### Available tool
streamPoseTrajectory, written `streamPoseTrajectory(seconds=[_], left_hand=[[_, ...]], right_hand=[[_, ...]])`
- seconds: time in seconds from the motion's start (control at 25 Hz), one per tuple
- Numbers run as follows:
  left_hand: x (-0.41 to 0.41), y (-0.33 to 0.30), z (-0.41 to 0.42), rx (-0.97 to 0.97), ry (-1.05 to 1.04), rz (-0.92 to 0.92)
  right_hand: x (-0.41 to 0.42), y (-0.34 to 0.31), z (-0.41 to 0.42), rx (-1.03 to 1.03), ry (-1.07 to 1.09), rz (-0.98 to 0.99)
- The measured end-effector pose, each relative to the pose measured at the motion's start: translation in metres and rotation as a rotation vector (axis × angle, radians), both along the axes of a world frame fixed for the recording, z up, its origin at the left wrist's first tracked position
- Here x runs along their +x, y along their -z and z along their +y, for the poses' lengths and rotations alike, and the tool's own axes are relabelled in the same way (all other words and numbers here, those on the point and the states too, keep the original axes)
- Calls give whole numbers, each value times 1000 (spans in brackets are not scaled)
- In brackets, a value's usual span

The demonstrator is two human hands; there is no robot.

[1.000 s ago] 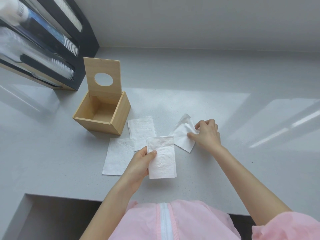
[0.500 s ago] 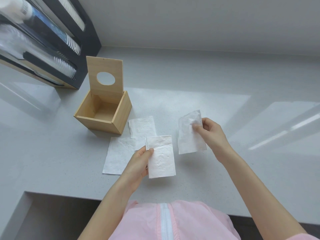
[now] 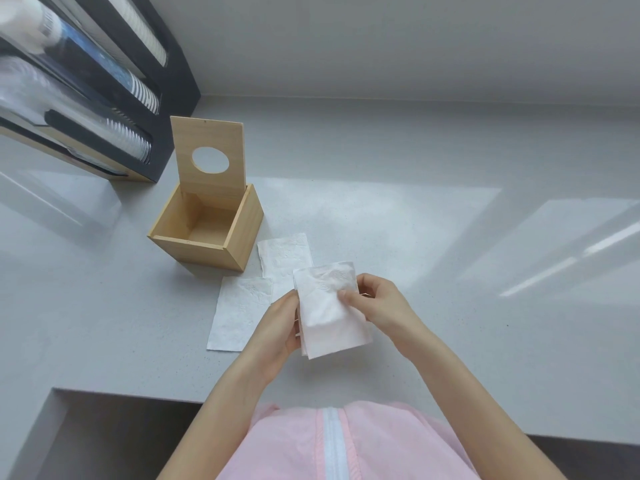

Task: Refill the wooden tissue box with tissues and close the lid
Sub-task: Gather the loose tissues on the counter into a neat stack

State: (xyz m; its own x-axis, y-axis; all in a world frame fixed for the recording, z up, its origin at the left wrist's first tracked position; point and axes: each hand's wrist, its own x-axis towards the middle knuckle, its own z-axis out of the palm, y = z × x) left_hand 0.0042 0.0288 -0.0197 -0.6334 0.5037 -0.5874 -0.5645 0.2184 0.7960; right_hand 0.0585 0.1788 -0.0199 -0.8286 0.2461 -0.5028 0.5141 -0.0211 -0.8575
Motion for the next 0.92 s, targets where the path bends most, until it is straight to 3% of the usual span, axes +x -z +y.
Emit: streamPoseTrajectory(seconds=[0.24,0.52,0.76,0.92], left_hand=[[1,0,4,56,-155,-135],[3,1,-4,27,-50,-39],[3,0,-24,-3,-111,-36],[-10,-5,-45,-1,-160,-62]], right_hand=[[-2,6,-10,133,127,-38],[-3,2,-15,228,73,-37],[-16,1,-18,158,-1,-46],[-39,-1,-23,290,1,-84]])
